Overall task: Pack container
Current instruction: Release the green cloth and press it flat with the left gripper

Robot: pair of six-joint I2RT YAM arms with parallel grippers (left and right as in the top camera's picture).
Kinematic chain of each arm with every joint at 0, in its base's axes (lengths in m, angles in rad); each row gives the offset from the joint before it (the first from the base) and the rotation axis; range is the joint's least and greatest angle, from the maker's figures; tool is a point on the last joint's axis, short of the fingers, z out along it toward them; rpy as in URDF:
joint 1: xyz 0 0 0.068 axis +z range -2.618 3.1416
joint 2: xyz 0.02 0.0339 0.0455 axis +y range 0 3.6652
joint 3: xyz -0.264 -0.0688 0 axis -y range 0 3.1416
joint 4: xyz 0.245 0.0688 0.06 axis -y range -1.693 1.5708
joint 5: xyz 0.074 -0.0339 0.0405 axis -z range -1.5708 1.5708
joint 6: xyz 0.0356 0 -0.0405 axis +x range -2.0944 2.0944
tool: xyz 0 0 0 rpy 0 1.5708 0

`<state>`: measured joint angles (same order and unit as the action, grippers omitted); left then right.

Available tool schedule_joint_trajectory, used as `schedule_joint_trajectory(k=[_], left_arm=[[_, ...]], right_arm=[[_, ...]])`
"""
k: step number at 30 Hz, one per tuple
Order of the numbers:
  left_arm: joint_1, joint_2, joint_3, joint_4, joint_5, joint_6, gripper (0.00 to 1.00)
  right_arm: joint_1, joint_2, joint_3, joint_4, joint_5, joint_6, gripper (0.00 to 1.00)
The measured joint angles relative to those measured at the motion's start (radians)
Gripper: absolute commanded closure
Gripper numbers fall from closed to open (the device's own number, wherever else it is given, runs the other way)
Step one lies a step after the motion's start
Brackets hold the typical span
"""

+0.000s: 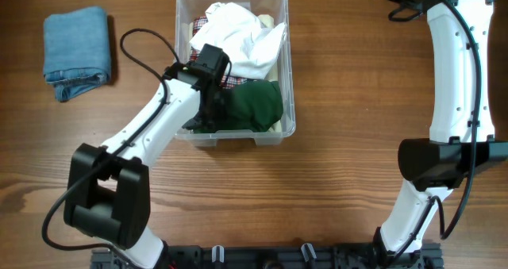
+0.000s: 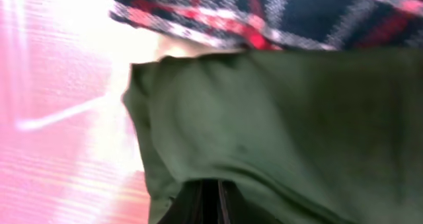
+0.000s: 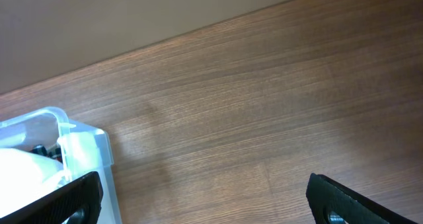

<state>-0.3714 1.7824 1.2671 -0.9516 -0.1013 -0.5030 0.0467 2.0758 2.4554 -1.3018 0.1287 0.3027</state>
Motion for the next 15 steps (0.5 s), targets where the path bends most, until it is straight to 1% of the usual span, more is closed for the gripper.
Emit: schedule_joint_trajectory(k=[4, 9, 11, 15], left_arm=[[0.015, 0.000, -0.003, 0.029, -0.007, 0.009, 0.96], [0.016, 0.000, 0.000, 0.042, -0.010, 0.035, 0.96], [0.016, 0.000, 0.020, 0.009, -0.011, 0.044, 0.94], [0.016, 0.000, 0.114, -0.074, -0.015, 0.058, 0.85]], right_arm=[[0.000, 0.000, 0.000, 0.000, 0.000, 0.000, 0.00], [0.000, 0.000, 0.000, 0.000, 0.000, 0.000, 0.00], [0.000, 0.000, 0.000, 0.000, 0.000, 0.000, 0.00], [0.000, 0.000, 0.000, 0.000, 0.000, 0.000, 0.00]])
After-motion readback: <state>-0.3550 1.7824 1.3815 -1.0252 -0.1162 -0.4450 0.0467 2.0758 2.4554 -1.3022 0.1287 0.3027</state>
